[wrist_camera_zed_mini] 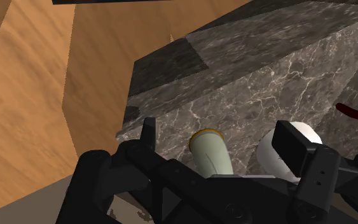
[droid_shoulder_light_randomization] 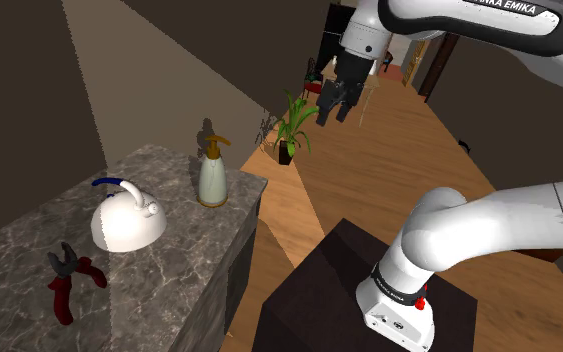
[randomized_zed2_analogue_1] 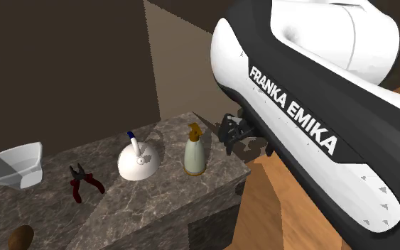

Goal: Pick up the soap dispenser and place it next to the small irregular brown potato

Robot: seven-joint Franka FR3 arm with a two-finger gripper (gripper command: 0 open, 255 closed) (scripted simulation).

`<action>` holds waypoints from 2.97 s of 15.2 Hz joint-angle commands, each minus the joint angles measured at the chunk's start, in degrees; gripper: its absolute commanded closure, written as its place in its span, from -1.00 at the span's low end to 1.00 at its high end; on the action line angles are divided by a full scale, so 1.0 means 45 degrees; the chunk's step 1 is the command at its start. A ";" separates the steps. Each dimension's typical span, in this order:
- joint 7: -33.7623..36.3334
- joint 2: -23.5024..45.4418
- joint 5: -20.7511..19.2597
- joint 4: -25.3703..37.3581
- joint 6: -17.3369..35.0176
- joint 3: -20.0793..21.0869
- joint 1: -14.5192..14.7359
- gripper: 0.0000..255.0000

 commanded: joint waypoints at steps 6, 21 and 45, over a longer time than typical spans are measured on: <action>0.0230 0.2100 0.0276 0.0423 0.1714 0.0312 0.0168 -1.00; 0.0919 0.9103 0.0545 0.4249 0.5025 0.1062 0.0553 -1.00; 0.1408 1.3923 0.0284 0.7673 0.6501 0.1312 0.0912 -1.00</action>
